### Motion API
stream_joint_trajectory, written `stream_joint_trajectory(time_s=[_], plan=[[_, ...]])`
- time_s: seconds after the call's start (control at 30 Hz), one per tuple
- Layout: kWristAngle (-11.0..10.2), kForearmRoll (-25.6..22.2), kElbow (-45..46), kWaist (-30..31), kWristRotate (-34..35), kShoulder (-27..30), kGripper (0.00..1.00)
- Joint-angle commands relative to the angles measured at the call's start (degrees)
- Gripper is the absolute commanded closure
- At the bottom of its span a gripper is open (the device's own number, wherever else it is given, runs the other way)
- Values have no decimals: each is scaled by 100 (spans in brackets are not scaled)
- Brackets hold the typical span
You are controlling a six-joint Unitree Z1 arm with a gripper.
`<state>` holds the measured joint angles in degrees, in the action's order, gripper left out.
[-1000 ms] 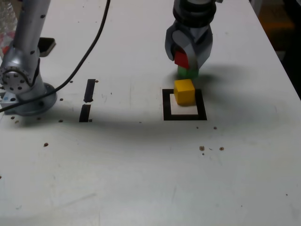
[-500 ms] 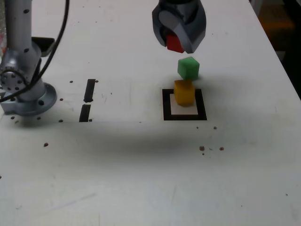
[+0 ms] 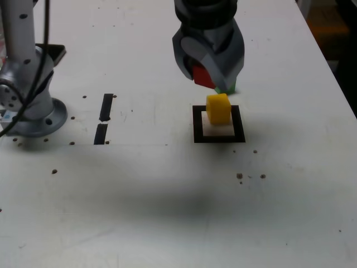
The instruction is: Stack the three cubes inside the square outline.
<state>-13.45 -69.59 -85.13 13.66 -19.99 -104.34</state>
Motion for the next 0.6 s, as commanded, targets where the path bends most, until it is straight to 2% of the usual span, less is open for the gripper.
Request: stream_joint_trajectory(time_s=[0.0, 0.23, 0.57], plan=[[25, -16, 53, 104, 105, 37, 72], [240, -14, 201, 558, 583, -36, 72], [768, 209, 97, 943, 838, -367, 72]])
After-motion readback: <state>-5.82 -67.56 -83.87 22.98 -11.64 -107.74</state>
